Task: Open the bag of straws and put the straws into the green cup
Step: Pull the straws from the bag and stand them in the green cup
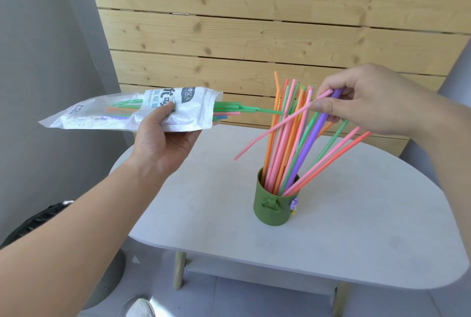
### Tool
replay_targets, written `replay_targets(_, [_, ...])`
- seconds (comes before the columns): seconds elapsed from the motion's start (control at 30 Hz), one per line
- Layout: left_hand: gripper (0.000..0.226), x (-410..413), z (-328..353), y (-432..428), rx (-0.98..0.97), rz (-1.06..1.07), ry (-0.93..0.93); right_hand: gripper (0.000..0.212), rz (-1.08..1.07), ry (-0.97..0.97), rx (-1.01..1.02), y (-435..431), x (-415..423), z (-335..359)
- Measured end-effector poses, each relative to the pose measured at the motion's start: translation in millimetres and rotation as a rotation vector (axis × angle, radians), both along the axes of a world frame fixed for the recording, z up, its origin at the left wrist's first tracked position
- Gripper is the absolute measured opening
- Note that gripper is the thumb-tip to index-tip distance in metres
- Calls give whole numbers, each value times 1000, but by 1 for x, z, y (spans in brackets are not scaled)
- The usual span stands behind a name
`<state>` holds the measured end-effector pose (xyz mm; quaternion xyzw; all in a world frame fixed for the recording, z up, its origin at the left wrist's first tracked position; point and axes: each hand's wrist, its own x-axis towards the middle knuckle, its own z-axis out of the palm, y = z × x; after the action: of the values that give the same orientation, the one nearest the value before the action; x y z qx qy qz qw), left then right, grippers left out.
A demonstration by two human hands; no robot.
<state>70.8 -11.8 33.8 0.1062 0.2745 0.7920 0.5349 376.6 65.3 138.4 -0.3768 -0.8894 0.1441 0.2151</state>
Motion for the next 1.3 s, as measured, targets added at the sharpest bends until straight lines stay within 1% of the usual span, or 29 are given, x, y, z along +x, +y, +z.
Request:
replay_targets(0.13, [15,2,1,0,-7,0,-4,18,-7,21,-1,2,-2,0])
replay_targets(0.37, [22,0,0,1,-13,11,-5,19,-11,25,-6,0,-6,2])
replay_targets(0.53, [22,0,1,1,-8,13,-3,21,-50,-21,-11,-1,-2,8])
replay_targets(0.67, [19,0,1,1,-8,16,2,28,-72,-50,-15,-4,-5,5])
replay_targets(0.77, [22,1,1,1,-3,11,2,30,-95,-17,6,-1,-7,3])
replay_targets(0.87, [23,0,1,0,0,6,8,28,-112,-8,-3,0,-9,2])
replay_targets(0.97, [19,0,1,0,-2,8,9,28,-111,-13,3,-1,-10,0])
replay_targets(1.17, [15,1,3,0,-2,11,5,36,-98,20,38,-2,-9,1])
replay_targets(1.3, [15,1,4,-1,-3,11,7,32,-123,116,11,-1,-1,5])
